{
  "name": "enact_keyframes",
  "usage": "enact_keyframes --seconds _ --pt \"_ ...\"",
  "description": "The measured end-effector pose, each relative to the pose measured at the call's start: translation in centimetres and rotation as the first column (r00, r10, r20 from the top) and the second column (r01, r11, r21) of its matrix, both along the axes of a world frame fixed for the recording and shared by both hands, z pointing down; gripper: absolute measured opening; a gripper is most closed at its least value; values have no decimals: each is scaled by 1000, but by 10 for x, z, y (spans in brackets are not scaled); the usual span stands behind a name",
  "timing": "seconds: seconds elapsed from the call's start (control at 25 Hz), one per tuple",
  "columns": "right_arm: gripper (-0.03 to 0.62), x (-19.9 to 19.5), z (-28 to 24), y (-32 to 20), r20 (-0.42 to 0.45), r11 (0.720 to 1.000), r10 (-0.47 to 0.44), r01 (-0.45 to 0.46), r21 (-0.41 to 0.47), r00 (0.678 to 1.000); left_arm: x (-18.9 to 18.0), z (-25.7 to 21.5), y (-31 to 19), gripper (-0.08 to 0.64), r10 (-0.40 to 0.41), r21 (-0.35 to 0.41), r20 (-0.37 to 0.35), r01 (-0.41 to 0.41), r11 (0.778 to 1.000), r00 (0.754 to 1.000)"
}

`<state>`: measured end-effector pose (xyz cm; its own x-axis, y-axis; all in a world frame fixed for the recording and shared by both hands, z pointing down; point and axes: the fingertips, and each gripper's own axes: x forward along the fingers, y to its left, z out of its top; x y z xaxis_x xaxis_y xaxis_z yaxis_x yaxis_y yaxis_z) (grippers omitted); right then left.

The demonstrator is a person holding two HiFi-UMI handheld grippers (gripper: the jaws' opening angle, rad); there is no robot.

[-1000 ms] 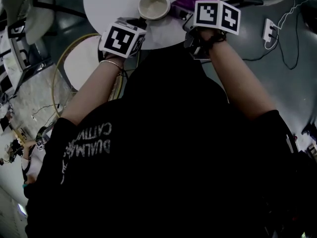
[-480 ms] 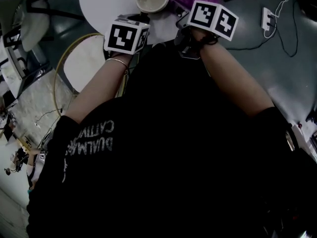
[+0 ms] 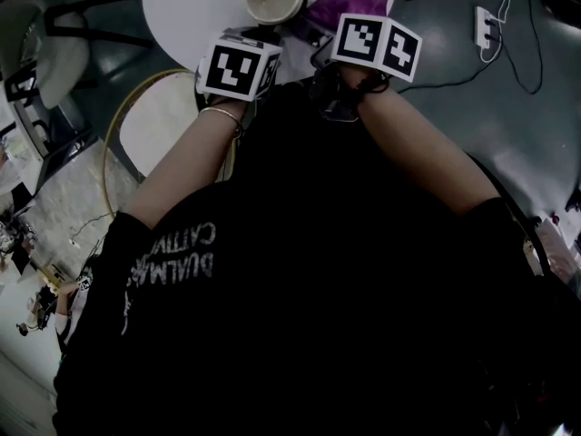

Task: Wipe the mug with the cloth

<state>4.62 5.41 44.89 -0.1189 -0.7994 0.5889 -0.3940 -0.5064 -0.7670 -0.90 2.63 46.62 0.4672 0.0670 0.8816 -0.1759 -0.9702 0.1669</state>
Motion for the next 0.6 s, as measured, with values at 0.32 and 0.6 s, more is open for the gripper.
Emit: enact_keyframes --seconds 0.32,0.6 --pt "26 -32 -2 -11 81 1000 -19 18 15 997 4 -5 -6 71 77 44 -23 -76 996 997" --pt "26 -30 -2 -5 163 999 16 -21 31 987 0 -4 0 71 66 27 -14 -66 997 998"
